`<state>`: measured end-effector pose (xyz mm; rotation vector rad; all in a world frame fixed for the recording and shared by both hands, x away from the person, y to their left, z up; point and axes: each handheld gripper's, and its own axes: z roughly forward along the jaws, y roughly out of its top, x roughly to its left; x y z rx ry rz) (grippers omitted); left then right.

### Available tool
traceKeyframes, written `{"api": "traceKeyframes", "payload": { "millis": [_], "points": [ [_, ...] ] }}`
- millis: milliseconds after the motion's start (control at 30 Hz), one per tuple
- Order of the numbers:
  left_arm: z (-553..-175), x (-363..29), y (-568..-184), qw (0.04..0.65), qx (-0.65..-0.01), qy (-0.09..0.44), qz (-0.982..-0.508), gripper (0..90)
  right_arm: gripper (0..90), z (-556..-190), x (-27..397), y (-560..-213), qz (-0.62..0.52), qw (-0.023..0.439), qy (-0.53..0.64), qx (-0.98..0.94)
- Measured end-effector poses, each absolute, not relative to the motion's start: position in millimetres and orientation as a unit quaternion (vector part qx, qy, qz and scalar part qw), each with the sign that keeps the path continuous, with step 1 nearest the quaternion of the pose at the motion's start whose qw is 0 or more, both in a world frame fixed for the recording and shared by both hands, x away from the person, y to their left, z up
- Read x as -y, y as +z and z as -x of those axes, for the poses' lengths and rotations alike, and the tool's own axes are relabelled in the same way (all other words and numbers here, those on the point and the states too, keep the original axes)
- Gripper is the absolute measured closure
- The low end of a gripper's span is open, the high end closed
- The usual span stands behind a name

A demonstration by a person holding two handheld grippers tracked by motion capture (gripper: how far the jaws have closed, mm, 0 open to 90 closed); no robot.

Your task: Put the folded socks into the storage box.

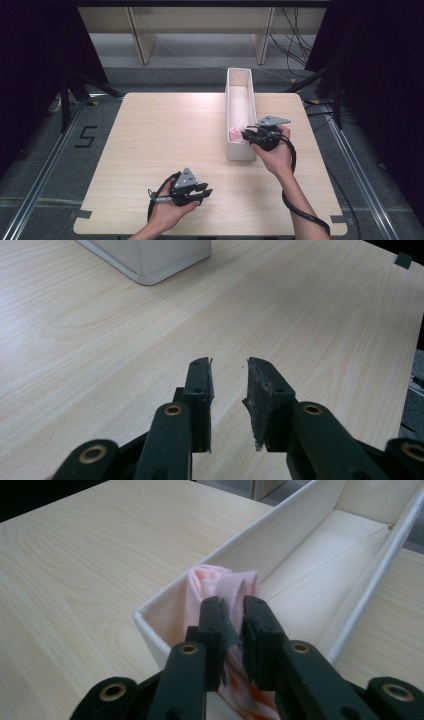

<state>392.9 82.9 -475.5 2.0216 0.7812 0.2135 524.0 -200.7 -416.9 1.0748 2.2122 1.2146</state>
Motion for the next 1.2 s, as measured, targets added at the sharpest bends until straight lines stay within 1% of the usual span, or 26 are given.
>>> {"api": "traceKeyframes", "payload": {
  "millis": [67,100,233,267,333,400,533,567,600,633,700,800,900,1200],
  "points": [
    [-392.8,-83.1,-475.4,0.463,-0.319,0.086,-0.823,70.7,78.9,-523.4,200.8,-416.7,-0.387,0.196,0.436,-0.788],
    [-392.7,-82.9,-475.7,0.464,-0.319,0.086,-0.822,70.6,78.5,-521.6,199.6,-417.4,-0.398,0.186,0.437,-0.785],
    [-392.9,-83.0,-475.6,0.464,-0.319,0.087,-0.822,70.4,77.7,-522.9,200.9,-416.5,-0.394,0.187,0.440,-0.785],
    [-393.2,-83.2,-475.2,0.464,-0.317,0.084,-0.823,70.4,77.3,-521.7,200.2,-416.0,-0.403,0.180,0.441,-0.781],
    [-393.3,-83.1,-475.1,0.464,-0.317,0.084,-0.823,70.4,77.3,-524.0,200.7,-415.7,-0.392,0.186,0.445,-0.783],
    [-393.0,-83.0,-475.6,0.464,-0.319,0.087,-0.821,70.3,77.9,-522.3,199.9,-413.4,-0.406,0.175,0.437,-0.784],
    [-392.6,-83.1,-476.1,0.465,-0.321,0.085,-0.821,70.3,78.7,-522.4,199.6,-413.7,-0.403,0.173,0.434,-0.786],
    [-392.5,-83.1,-476.2,0.465,-0.322,0.087,-0.820,70.3,79.0,-522.5,199.4,-414.2,-0.401,0.180,0.434,-0.786],
    [-392.6,-83.8,-475.9,0.461,-0.321,0.086,-0.823,70.3,79.3,-522.0,198.5,-414.4,-0.403,0.175,0.435,-0.786],
    [-392.8,-83.8,-476.3,0.464,-0.320,0.082,-0.822,70.3,79.7,-522.9,199.8,-414.4,-0.395,0.182,0.428,-0.793],
    [-392.5,-83.6,-476.5,0.465,-0.321,0.082,-0.821,70.2,80.0,-522.1,198.8,-415.3,-0.400,0.174,0.426,-0.793],
    [-392.6,-84.0,-476.3,0.461,-0.321,0.085,-0.823,70.2,80.1,-522.9,197.7,-417.5,-0.398,0.179,0.429,-0.791],
    [-392.7,-83.8,-476.2,0.461,-0.321,0.085,-0.823,70.2,80.2,-523.8,197.8,-418.1,-0.393,0.171,0.428,-0.796],
    [-392.1,-83.4,-476.7,0.462,-0.321,0.084,-0.823,70.2,80.2,-524.4,200.0,-418.1,-0.397,0.170,0.426,-0.795]
  ]
}}
